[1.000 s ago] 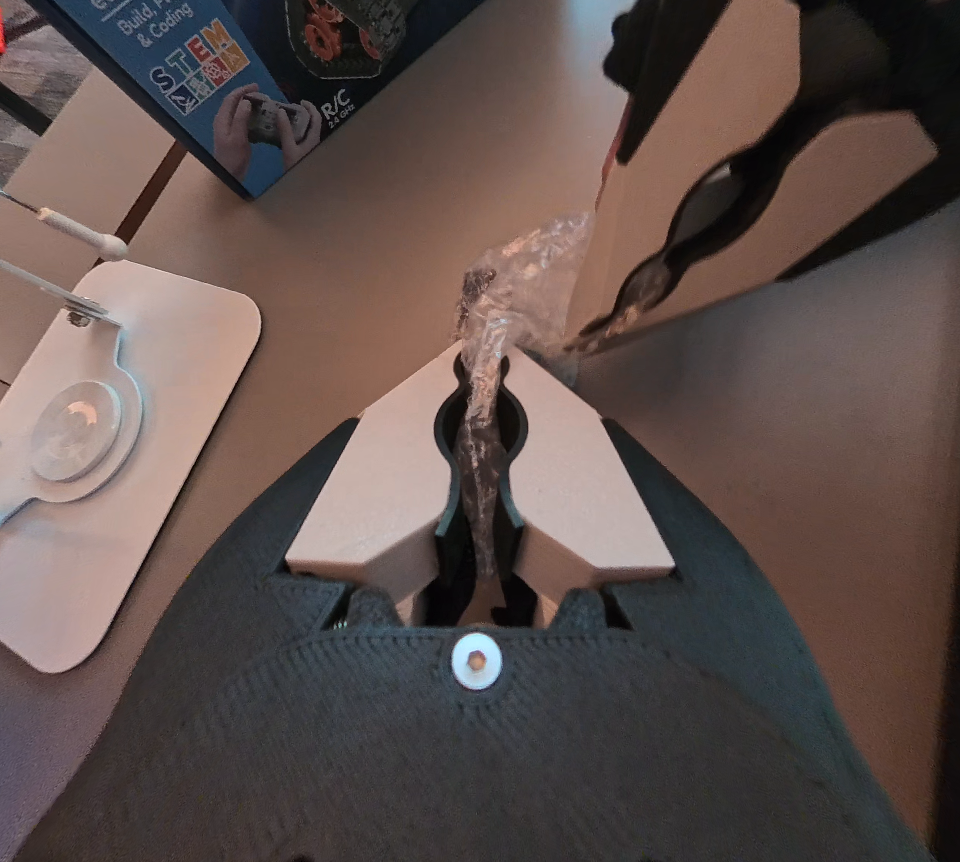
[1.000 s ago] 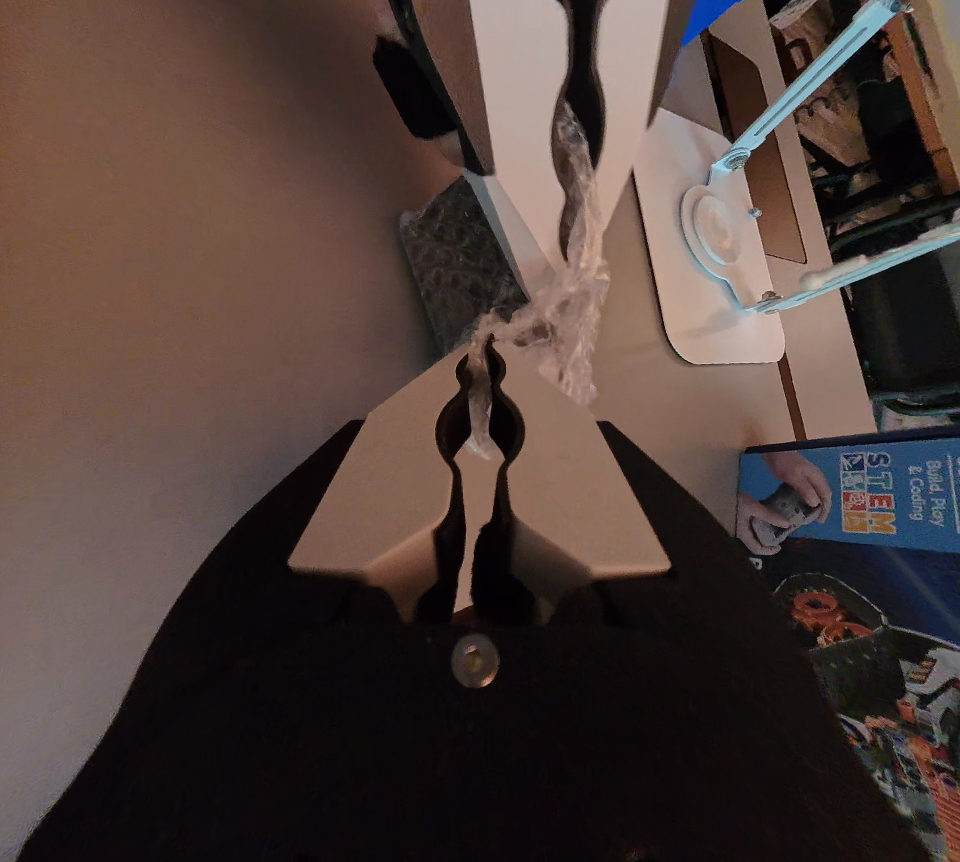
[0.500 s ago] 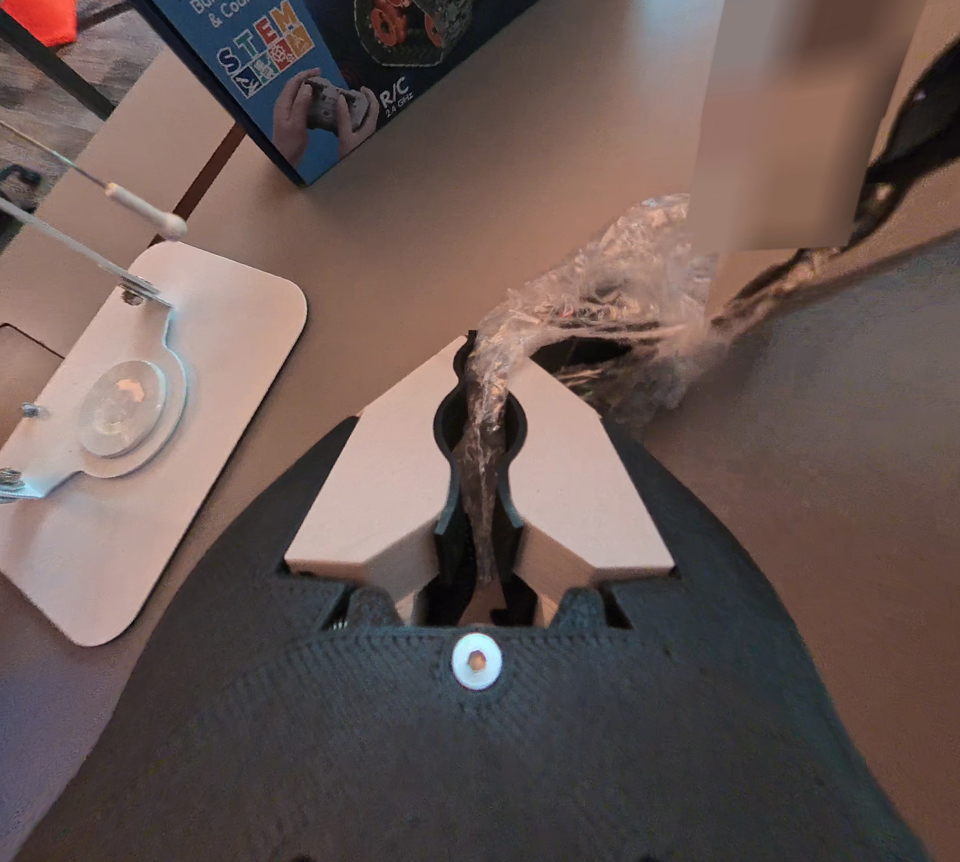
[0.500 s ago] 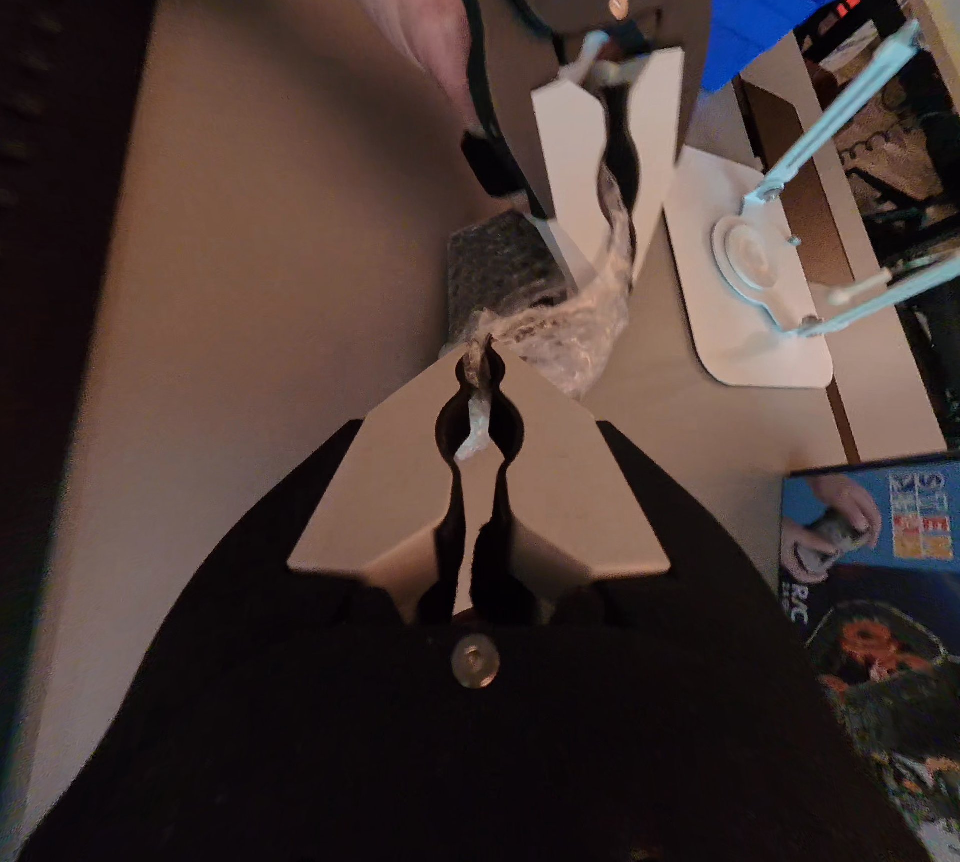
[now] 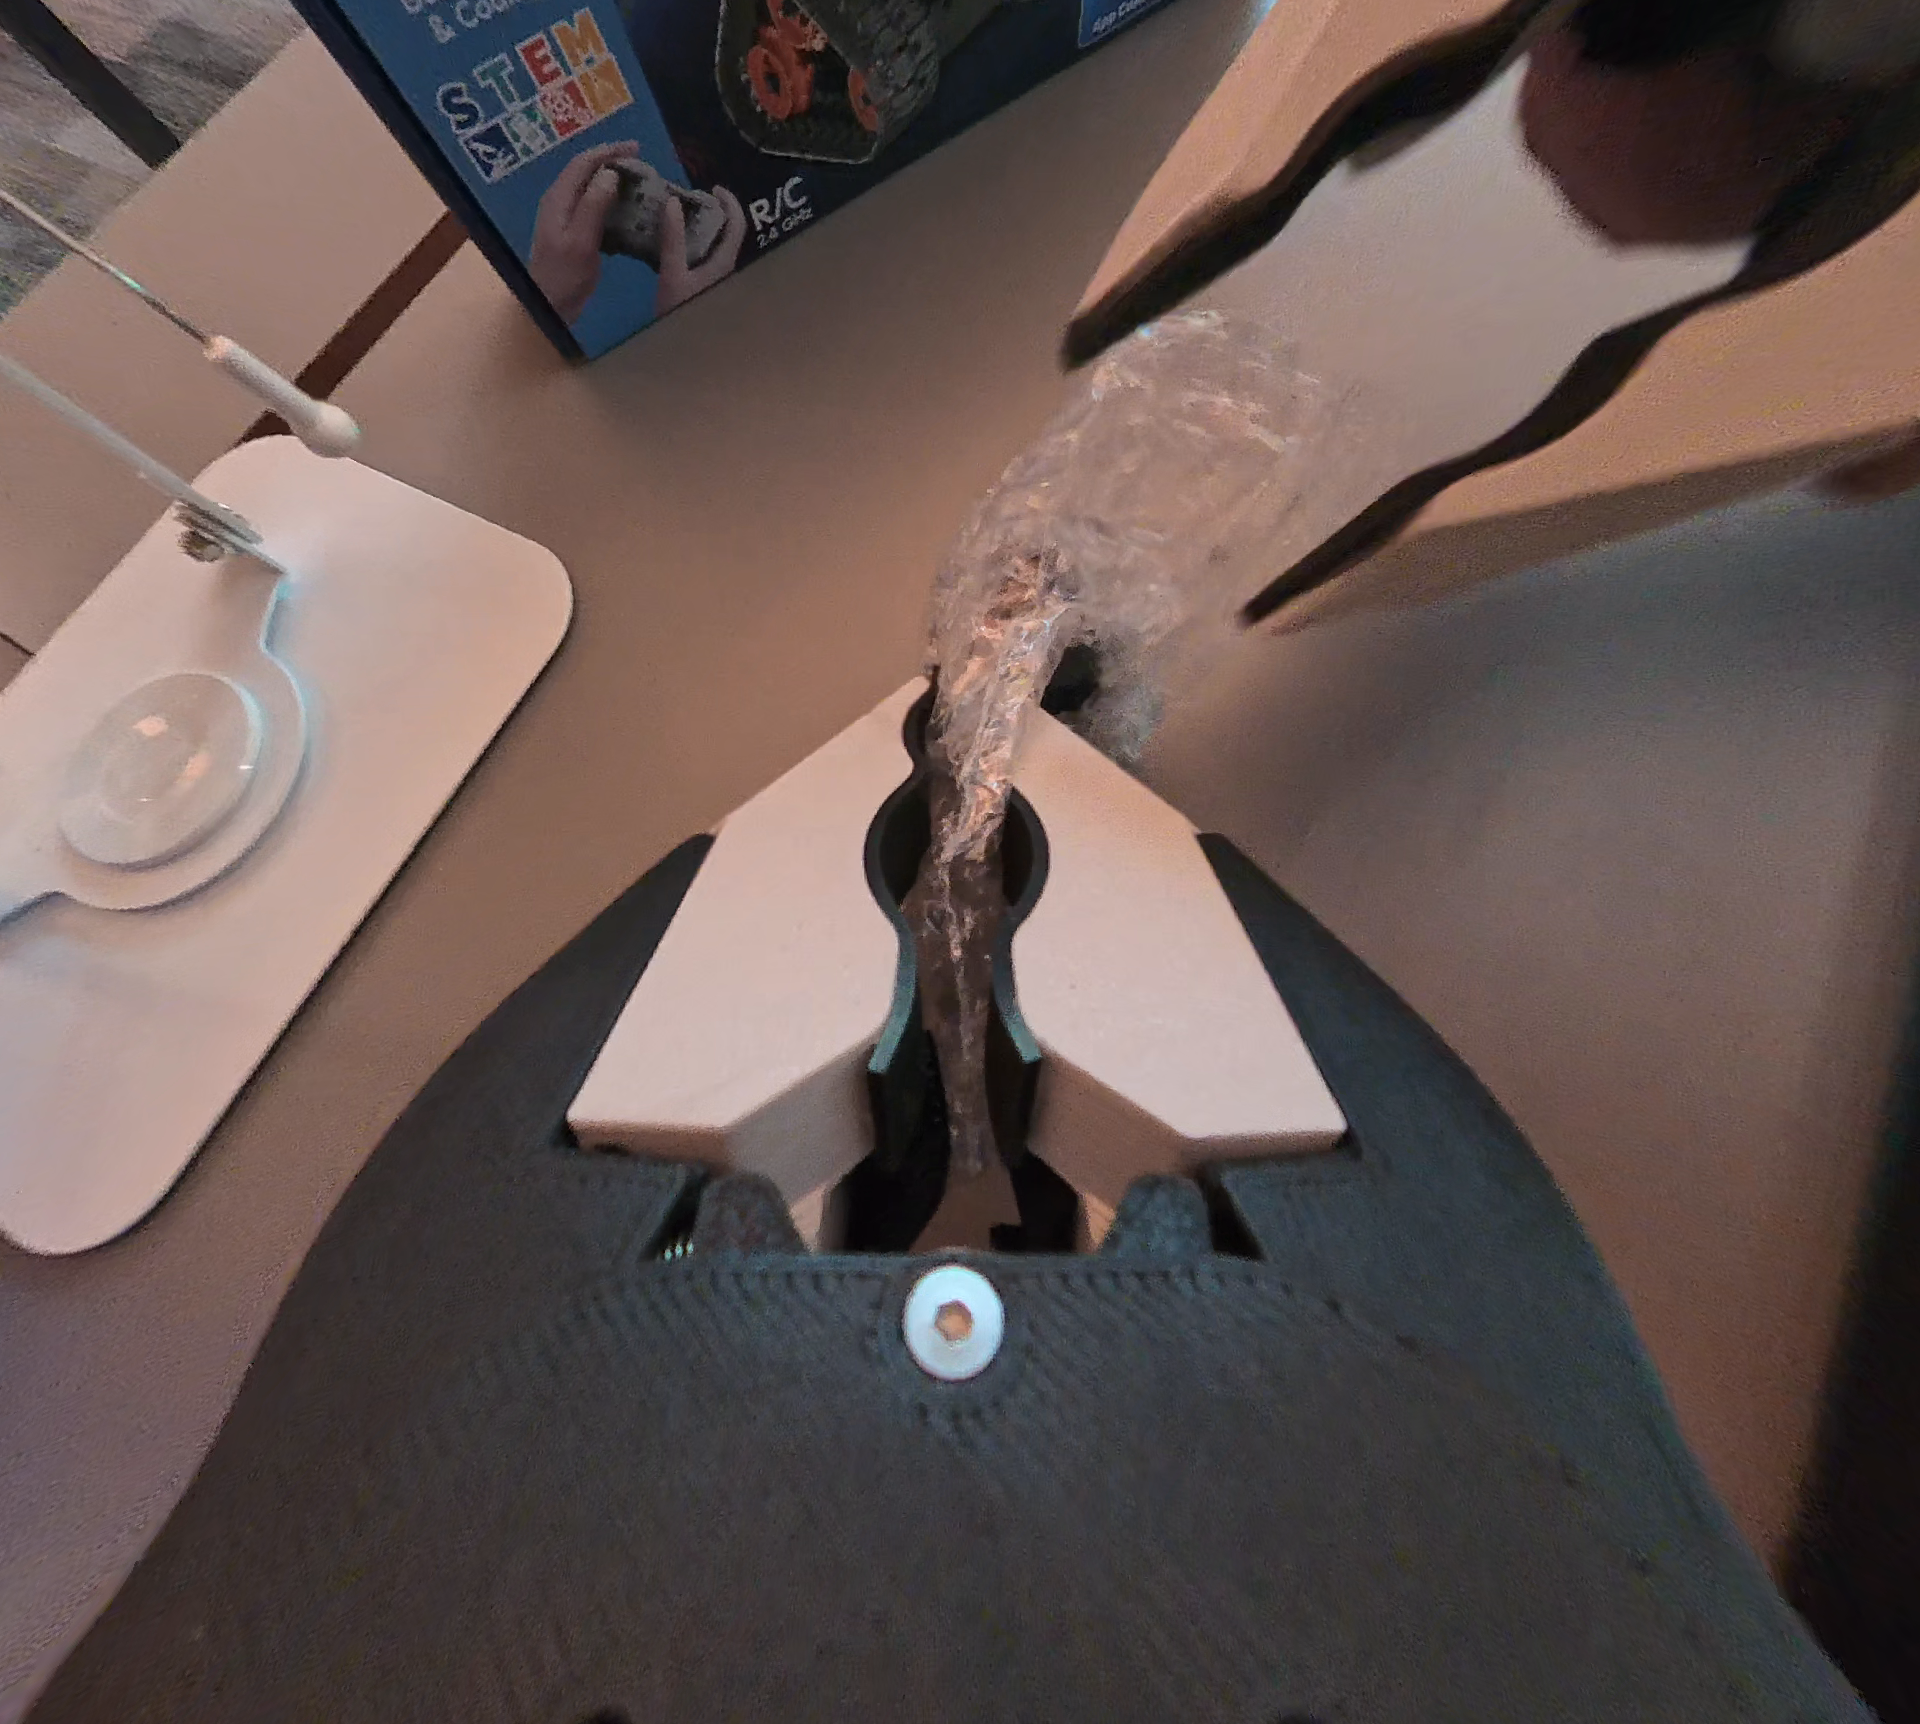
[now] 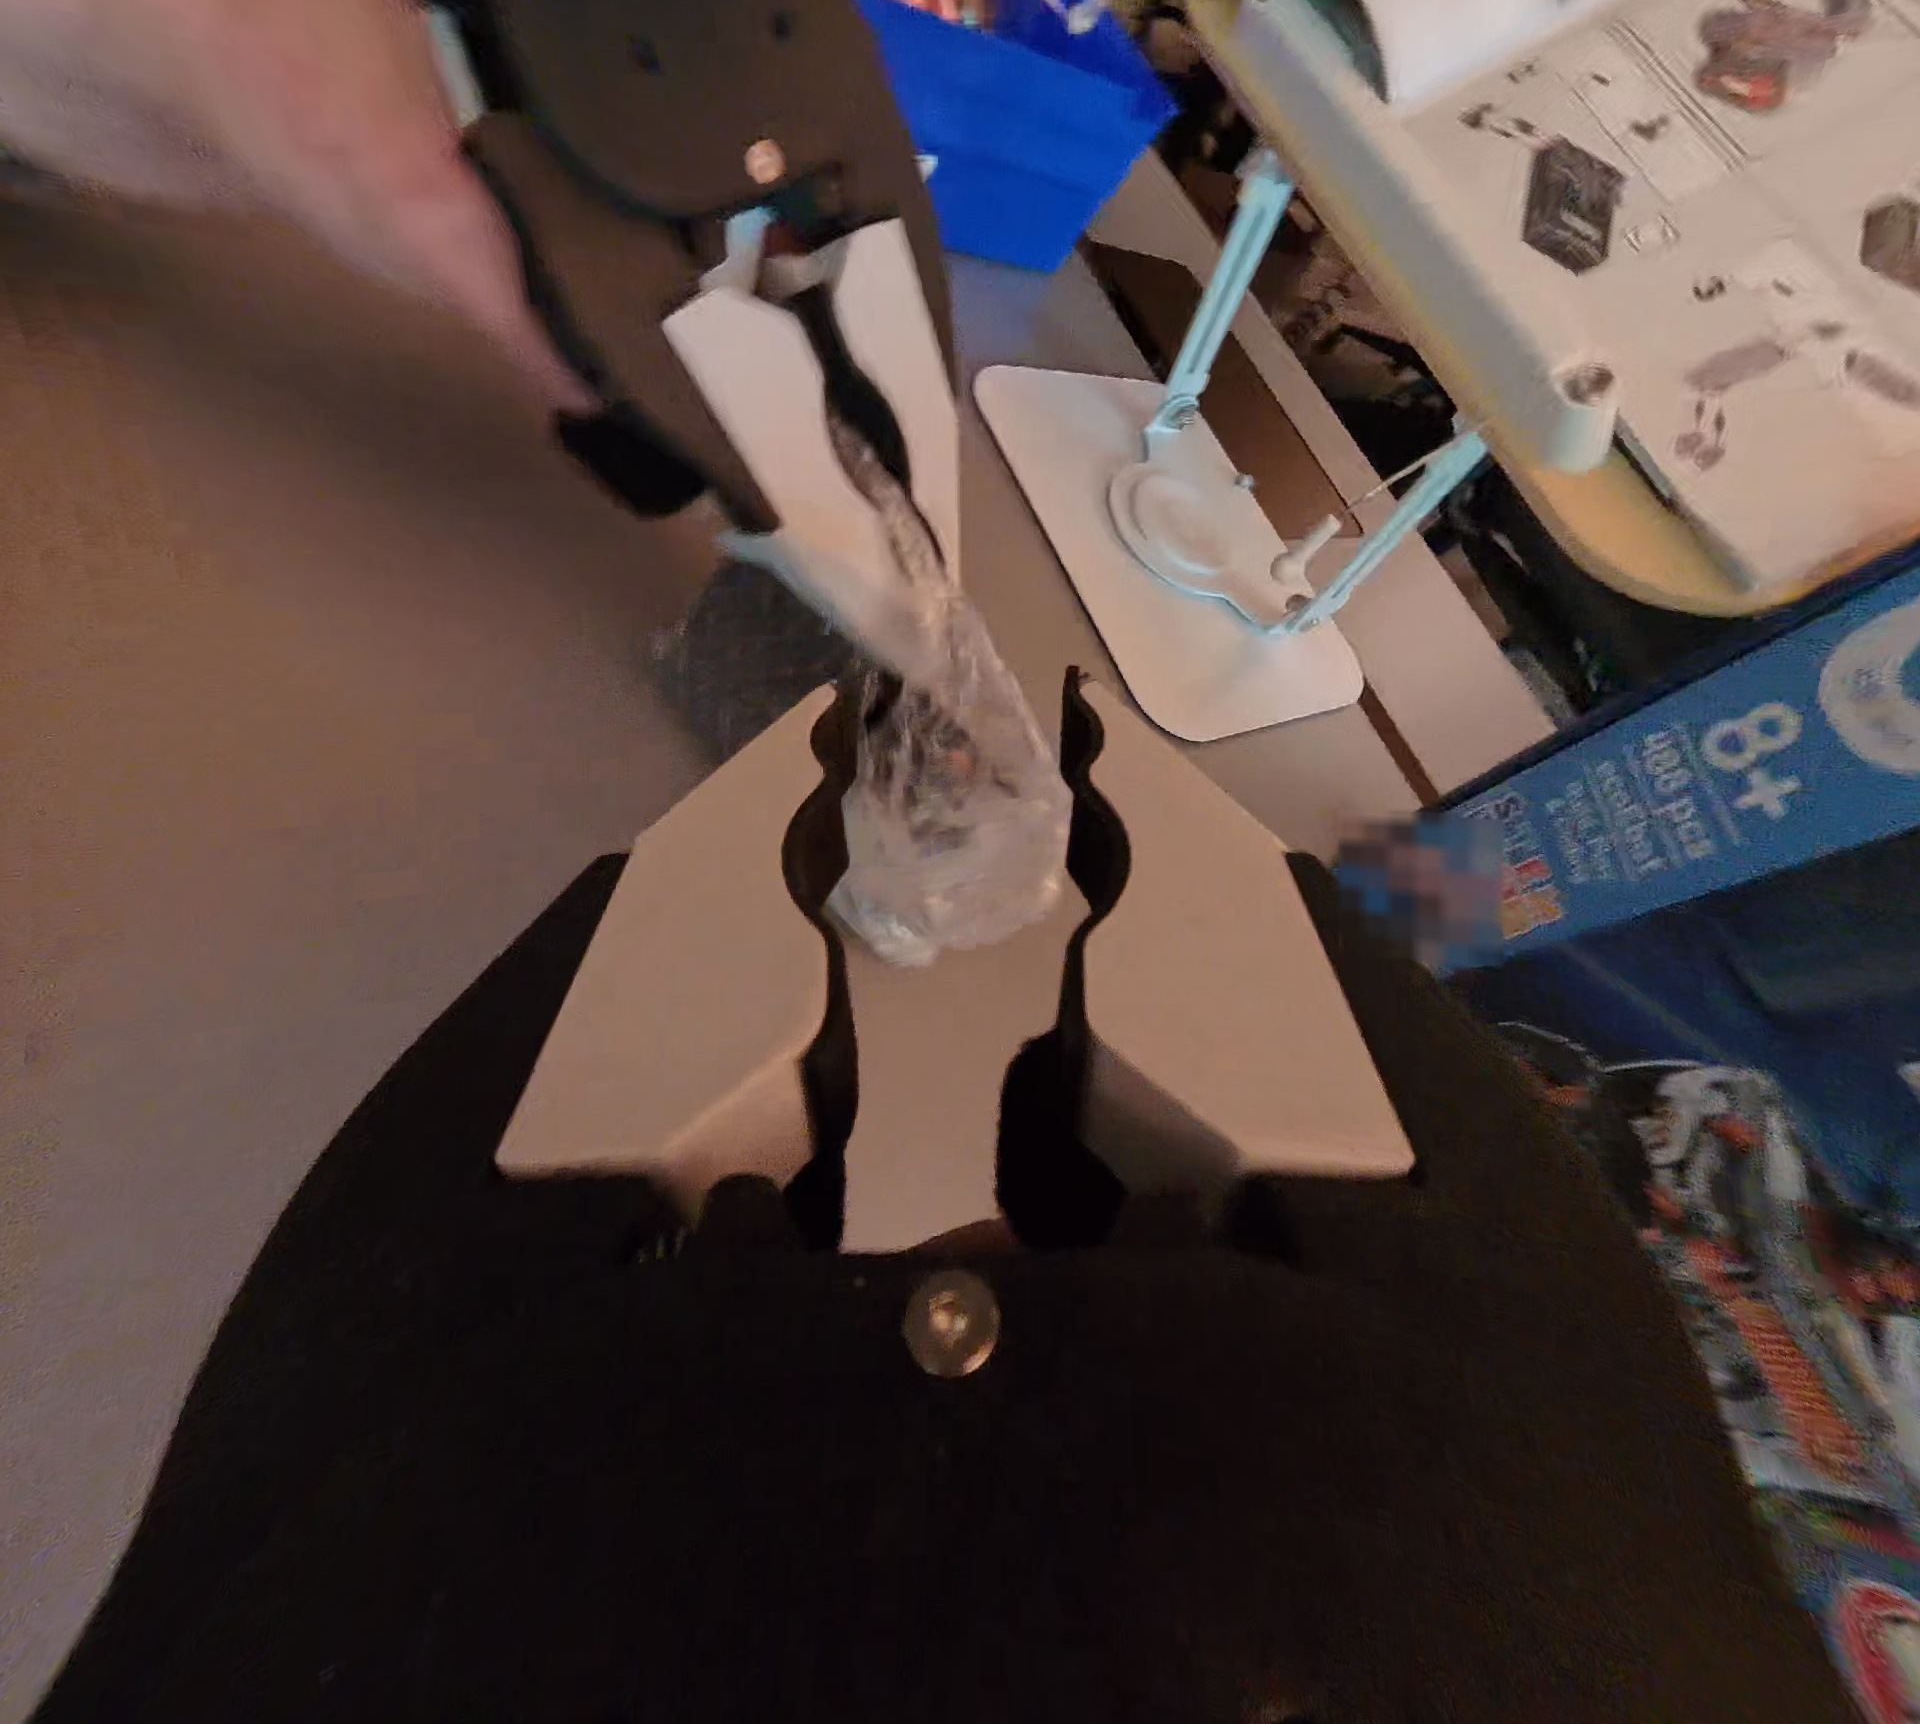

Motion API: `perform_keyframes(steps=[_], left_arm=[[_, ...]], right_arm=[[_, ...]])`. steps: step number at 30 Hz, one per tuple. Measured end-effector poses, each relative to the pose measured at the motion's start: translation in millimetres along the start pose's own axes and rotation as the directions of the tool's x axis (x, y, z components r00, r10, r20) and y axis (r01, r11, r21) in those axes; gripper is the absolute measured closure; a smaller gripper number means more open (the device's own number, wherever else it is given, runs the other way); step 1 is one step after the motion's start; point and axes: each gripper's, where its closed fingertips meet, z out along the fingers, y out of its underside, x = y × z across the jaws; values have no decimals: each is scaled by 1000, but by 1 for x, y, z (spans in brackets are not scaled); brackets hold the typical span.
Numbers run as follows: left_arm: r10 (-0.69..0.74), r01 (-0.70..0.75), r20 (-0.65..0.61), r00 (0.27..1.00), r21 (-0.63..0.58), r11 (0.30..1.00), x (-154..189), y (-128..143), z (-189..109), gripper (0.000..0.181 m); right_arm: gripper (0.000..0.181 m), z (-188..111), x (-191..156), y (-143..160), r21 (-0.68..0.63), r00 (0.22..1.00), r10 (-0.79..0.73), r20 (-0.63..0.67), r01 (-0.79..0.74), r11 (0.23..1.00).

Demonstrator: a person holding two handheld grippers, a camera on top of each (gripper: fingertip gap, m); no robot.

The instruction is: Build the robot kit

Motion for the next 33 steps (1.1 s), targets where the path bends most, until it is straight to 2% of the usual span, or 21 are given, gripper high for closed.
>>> perform_keyframes(steps=[2,4,6,10,13,17,20,21,23,25,27,30,33], left_arm=[[-2,2,10,1000,-7,1000,3,-1,2,181],[7,-7,23,1000,-11,1000,6,-3,2,181],[0,0,9,1000,-4,1000,10,-4,1,181],[33,-34,12,999,9,999,14,-9,0,181],[97,-97,43,994,6,995,15,-11,0,181],[195,-195,141,971,-10,981,12,-15,-1,181],[85,-88,76,993,44,995,7,-15,0,180],[61,-65,71,996,57,996,1,-14,0,178],[44,-52,116,992,65,997,-13,-12,-3,149],[51,-58,105,993,72,996,-14,-14,-9,143],[128,-140,127,984,89,986,-9,-19,-16,149],[242,-260,152,958,116,959,2,-29,-32,145],[448,-451,68,891,222,864,49,-47,-50,158]], right_arm=[[146,16,4,10,-63,997,6,-77,-10,998],[136,28,10,25,-152,989,-37,-140,16,988],[142,31,23,36,-198,978,-48,-201,7,980],[175,31,25,36,-149,985,36,-166,-61,987],[178,30,30,37,-128,983,118,-141,-136,982],[179,29,36,40,-116,981,150,-127,-165,980],[180,26,35,42,-125,985,127,-116,-141,982],[181,26,35,42,-133,984,127,-121,-143,981],[181,25,33,40,-137,981,143,-130,-161,977],[181,25,33,40,-146,981,129,-147,-151,978],[181,24,37,43,-154,978,137,-159,-161,975],[181,22,43,54,-177,974,141,-177,-173,969],[181,22,41,53,-173,975,154,-161,-182,968]])
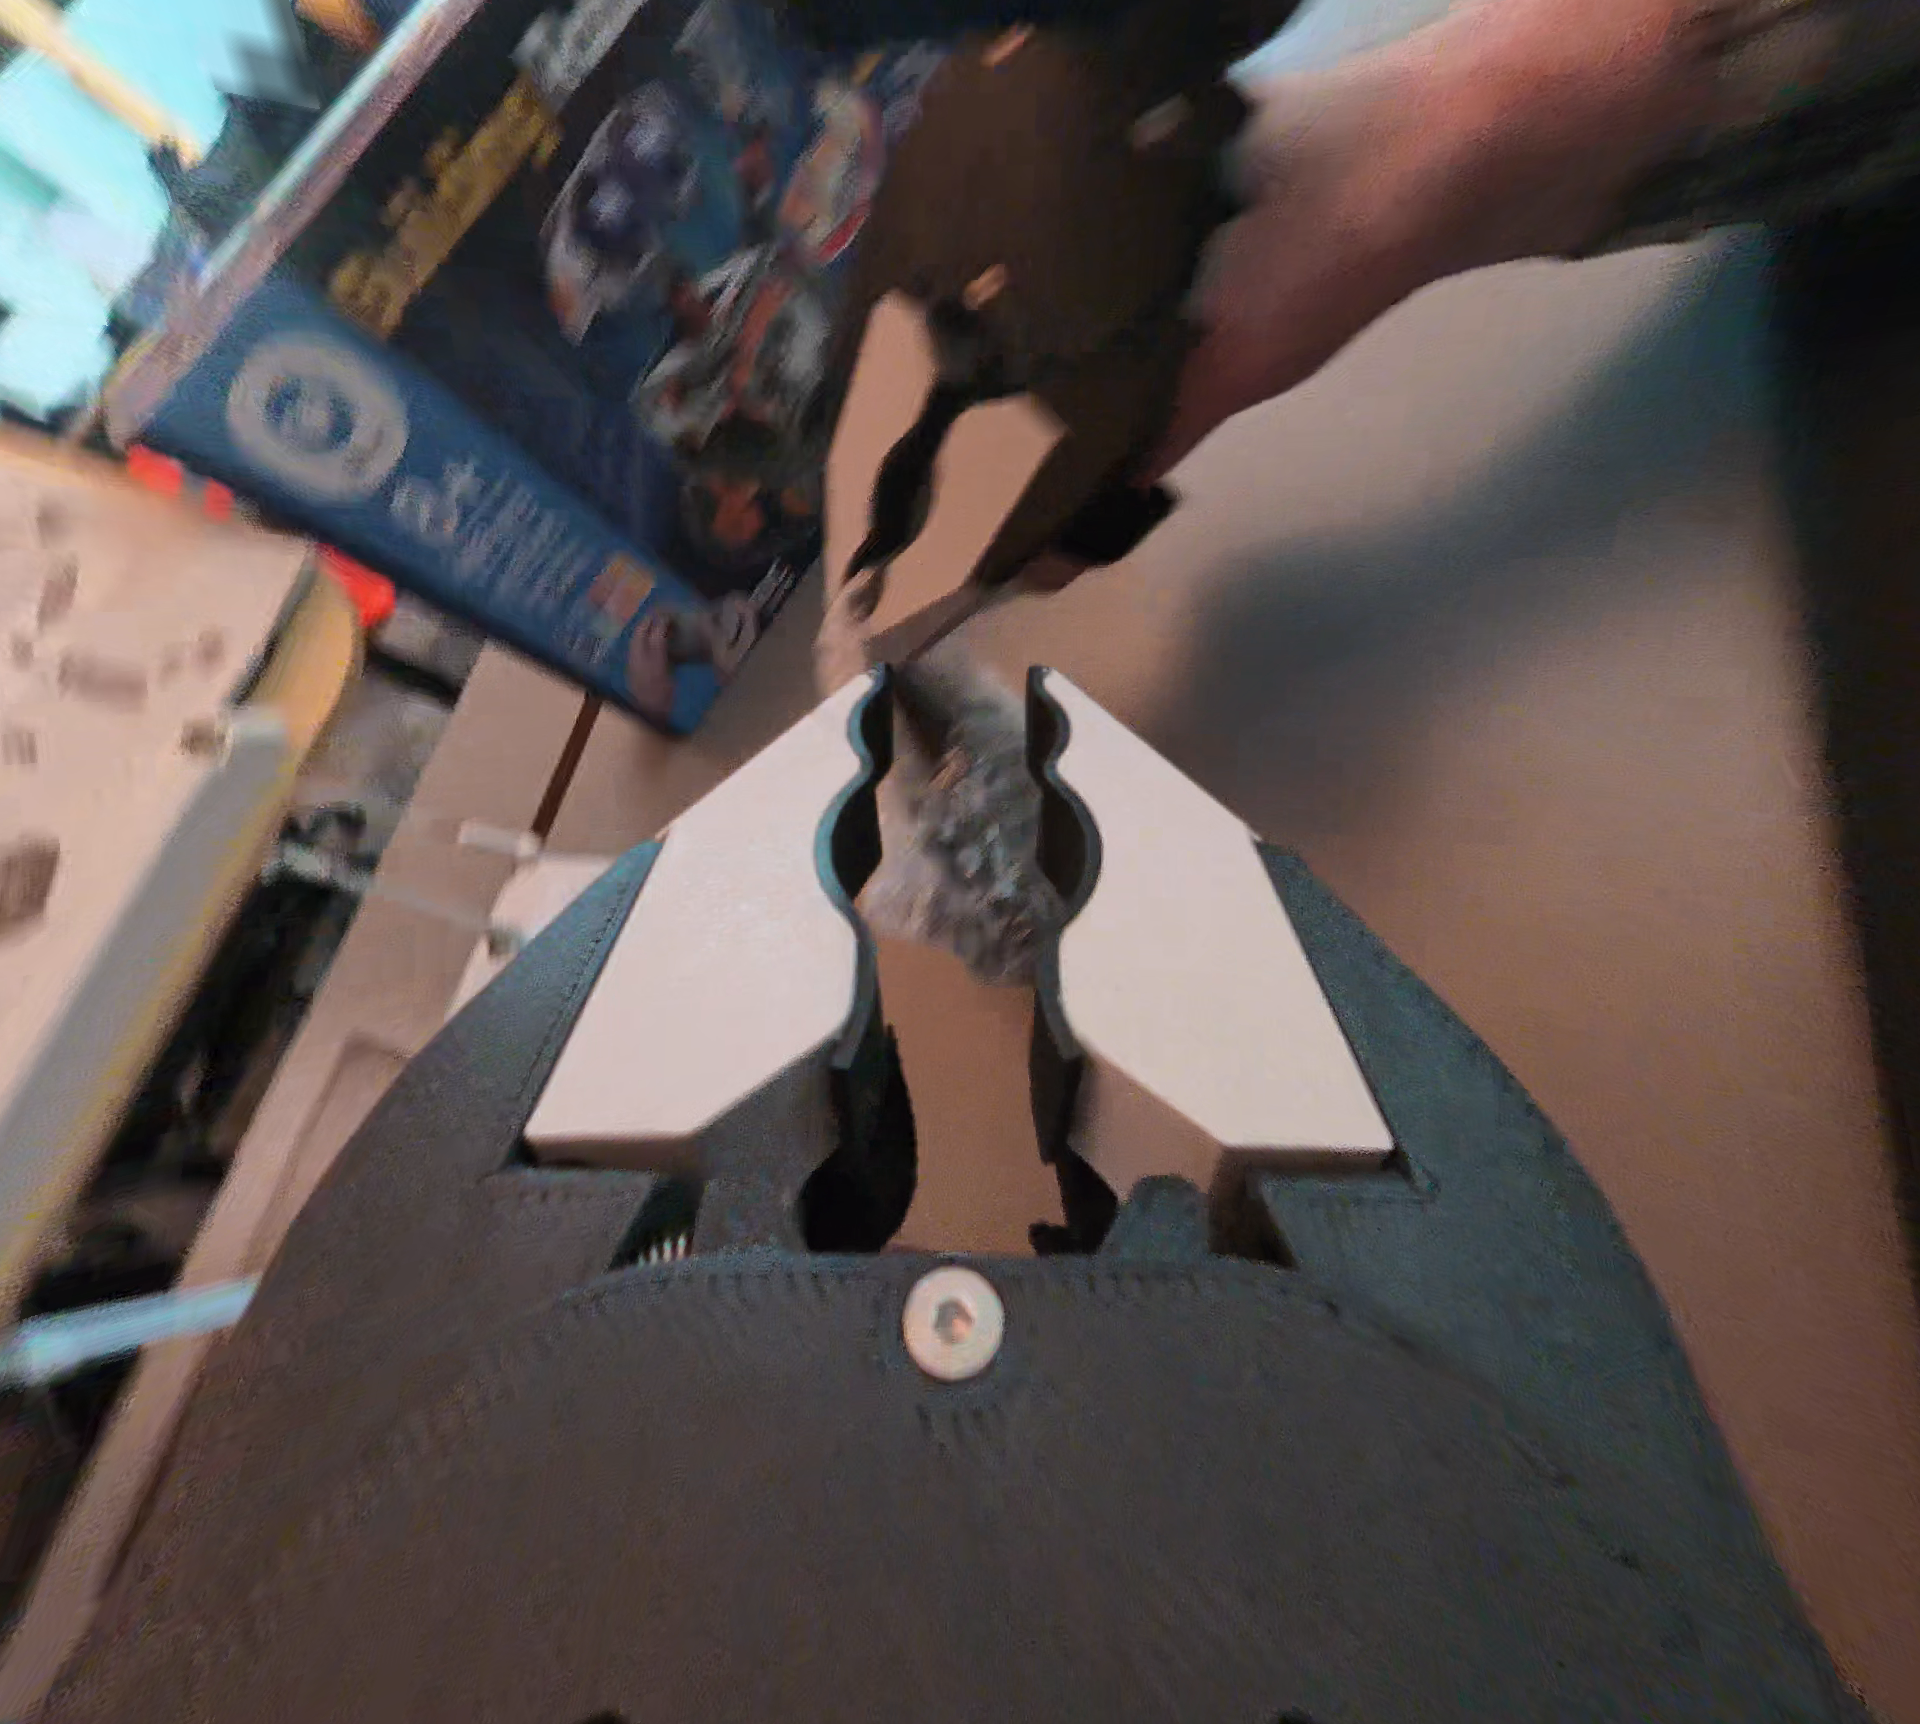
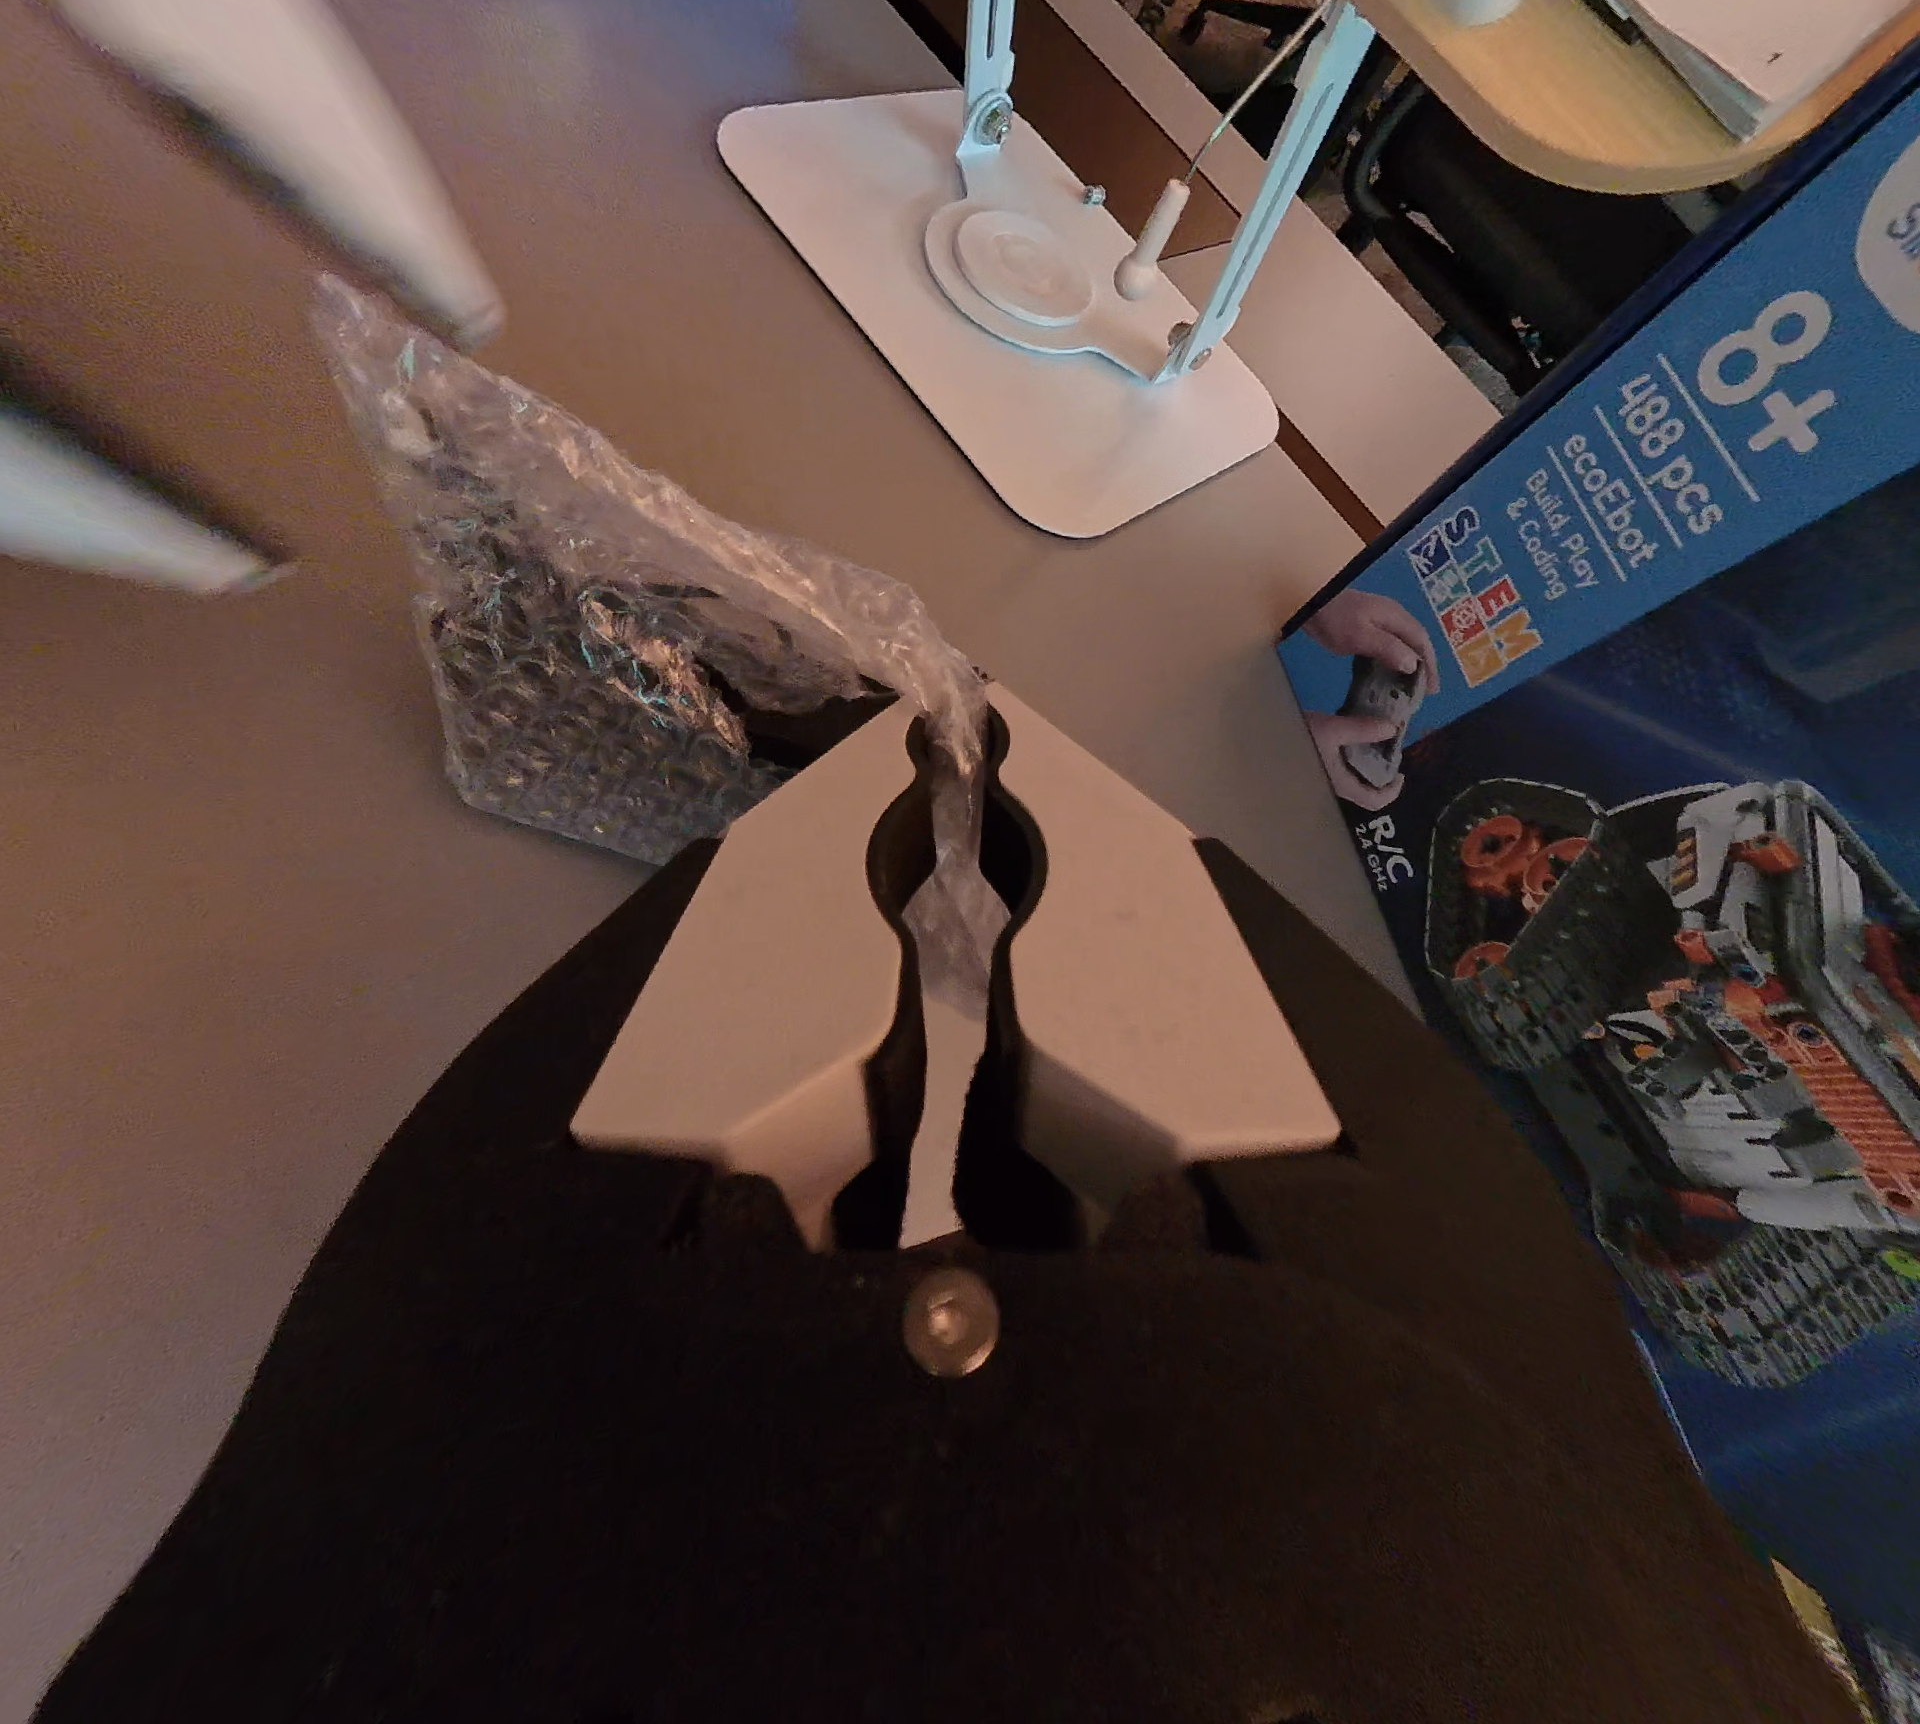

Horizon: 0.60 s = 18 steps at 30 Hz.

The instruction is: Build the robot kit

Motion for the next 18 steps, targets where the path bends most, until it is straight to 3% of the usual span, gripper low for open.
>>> perform_keyframes(steps=[2,5,8,13,18], left_arm=[[124,-125,-26,992,-30,992,17,-8,6,160],[225,-229,-46,973,-254,939,20,24,34,151],[194,-214,-90,977,-412,886,17,56,46,137],[214,-227,-82,973,-471,853,15,64,45,177],[232,-242,-81,969,-484,841,18,63,39,181]], right_arm=[[181,1,-3,-2,2,1000,-12,10,12,1000],[181,2,-8,-3,1,999,-21,29,21,1000],[181,0,-9,-1,-3,999,-28,28,28,1000],[181,1,-5,5,-15,999,-5,40,5,1000],[181,5,0,12,-45,1000,-1,14,1,999]])
